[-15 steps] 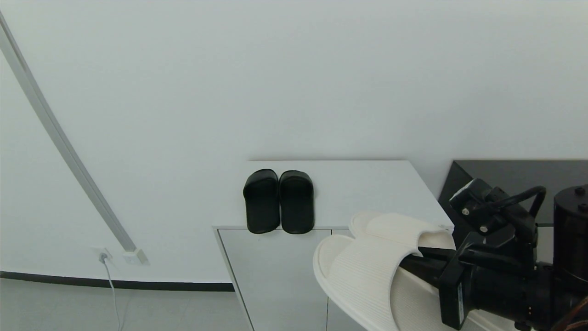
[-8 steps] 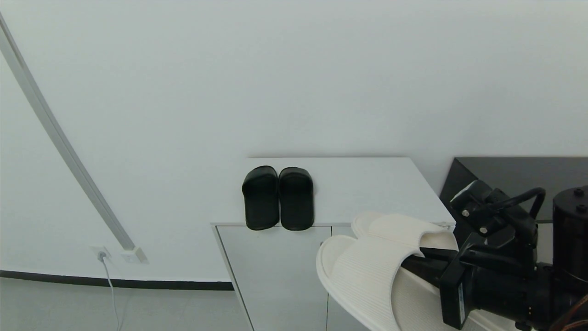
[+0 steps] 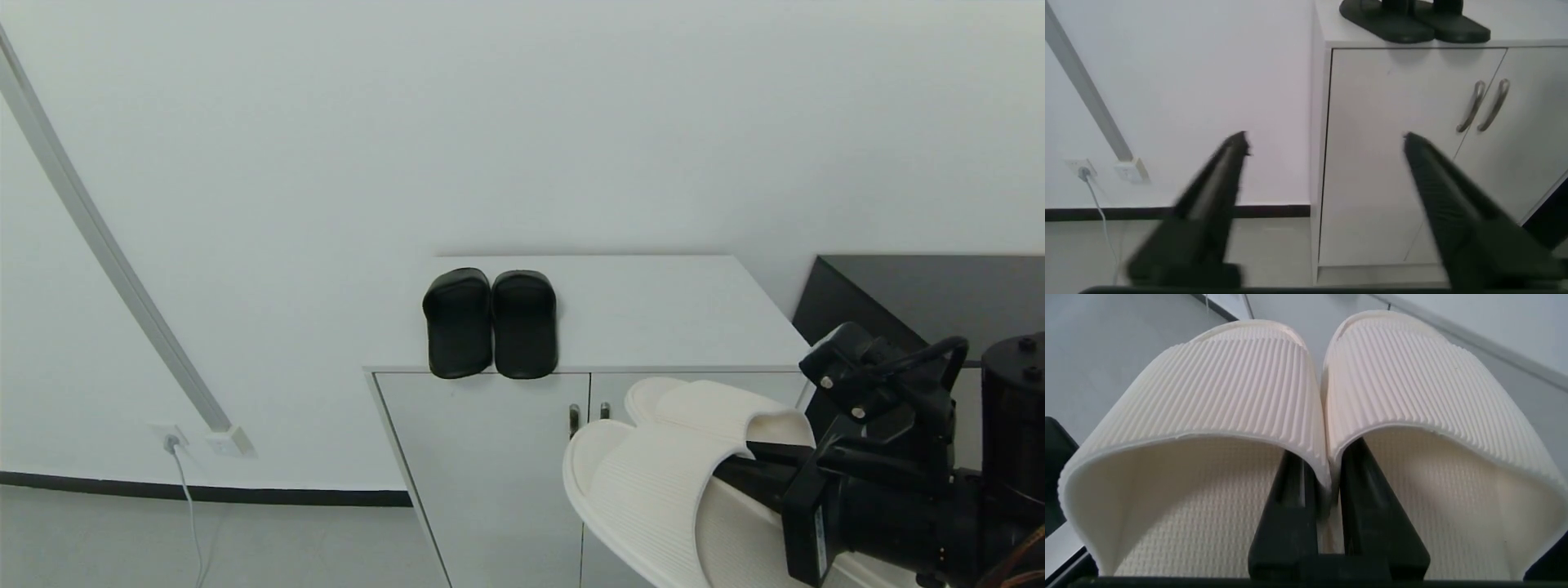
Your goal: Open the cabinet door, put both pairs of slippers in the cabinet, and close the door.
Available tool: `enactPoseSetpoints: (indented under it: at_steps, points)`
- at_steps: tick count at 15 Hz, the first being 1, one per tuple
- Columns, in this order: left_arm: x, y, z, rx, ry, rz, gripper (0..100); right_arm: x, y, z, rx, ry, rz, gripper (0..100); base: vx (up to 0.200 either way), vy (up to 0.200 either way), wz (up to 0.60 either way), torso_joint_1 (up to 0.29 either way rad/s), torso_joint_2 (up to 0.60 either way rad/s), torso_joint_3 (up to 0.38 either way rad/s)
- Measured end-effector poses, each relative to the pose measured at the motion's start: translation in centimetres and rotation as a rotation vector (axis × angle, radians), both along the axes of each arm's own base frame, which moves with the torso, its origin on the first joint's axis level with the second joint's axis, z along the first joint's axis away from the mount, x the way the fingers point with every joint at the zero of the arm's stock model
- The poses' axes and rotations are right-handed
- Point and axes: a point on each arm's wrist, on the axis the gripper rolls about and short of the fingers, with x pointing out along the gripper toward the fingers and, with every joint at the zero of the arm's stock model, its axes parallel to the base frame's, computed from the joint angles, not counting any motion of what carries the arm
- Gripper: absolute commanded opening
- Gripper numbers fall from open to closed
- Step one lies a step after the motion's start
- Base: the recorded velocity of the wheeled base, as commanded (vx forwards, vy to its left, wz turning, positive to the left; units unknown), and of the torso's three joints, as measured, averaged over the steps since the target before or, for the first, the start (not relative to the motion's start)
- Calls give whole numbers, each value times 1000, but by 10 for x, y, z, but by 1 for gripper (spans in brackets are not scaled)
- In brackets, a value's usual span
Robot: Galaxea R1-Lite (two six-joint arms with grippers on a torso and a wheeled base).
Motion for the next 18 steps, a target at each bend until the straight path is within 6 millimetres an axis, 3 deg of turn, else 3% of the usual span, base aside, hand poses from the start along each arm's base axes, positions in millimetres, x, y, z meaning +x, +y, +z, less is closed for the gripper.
enactPoseSetpoints:
  at_steps: [18]
  points:
    - [0, 0, 0, 0, 0, 0, 100, -3, 0, -5, -15, 10, 9, 0, 0, 0, 0, -179, 509, 326]
